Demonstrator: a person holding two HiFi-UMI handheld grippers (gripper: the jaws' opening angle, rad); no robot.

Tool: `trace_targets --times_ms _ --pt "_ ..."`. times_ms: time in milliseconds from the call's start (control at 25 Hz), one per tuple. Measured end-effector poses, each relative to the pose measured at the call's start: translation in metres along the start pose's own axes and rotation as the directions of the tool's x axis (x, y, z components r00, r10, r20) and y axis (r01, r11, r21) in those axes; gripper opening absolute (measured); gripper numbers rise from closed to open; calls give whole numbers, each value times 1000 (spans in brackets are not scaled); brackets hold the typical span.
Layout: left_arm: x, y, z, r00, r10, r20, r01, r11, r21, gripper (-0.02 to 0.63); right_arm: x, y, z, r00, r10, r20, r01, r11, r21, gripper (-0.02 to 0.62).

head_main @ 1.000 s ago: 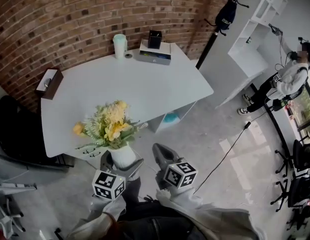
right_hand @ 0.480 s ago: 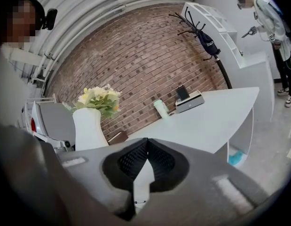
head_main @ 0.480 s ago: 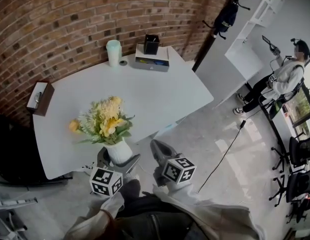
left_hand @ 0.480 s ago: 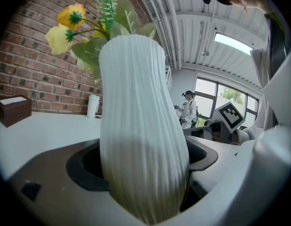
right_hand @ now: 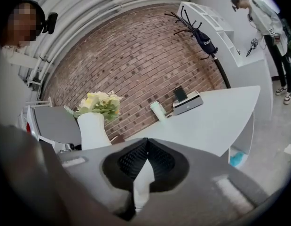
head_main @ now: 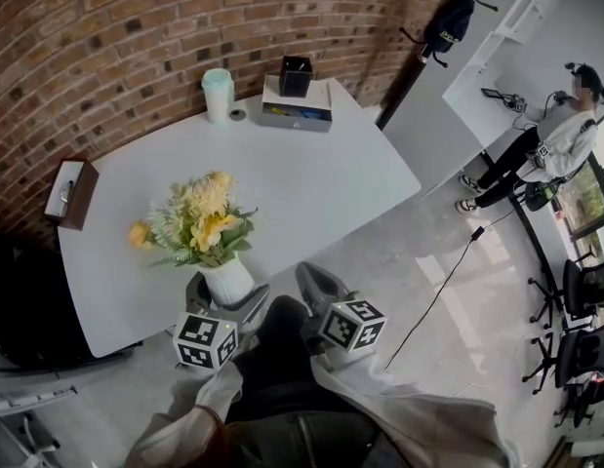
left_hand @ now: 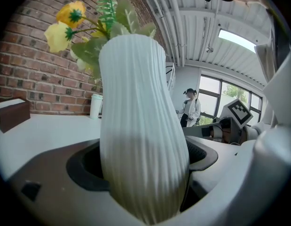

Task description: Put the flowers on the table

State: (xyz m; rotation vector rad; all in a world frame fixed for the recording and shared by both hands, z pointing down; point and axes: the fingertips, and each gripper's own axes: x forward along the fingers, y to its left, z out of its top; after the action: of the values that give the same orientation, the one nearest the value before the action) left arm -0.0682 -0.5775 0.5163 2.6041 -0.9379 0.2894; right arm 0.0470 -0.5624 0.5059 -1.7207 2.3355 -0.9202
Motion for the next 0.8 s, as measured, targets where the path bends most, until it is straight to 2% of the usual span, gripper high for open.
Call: trace_targets --times_ms 320,800 --pt "43 23 23 1000 25 2 -25 1000 -7 474 38 -21 39 1000 25 -10 -26 999 -33 -2" --pt "149 60 60 997 83 1 -82 993 88 474 91 -88 81 998 43 -50 -44 999 -23 -2"
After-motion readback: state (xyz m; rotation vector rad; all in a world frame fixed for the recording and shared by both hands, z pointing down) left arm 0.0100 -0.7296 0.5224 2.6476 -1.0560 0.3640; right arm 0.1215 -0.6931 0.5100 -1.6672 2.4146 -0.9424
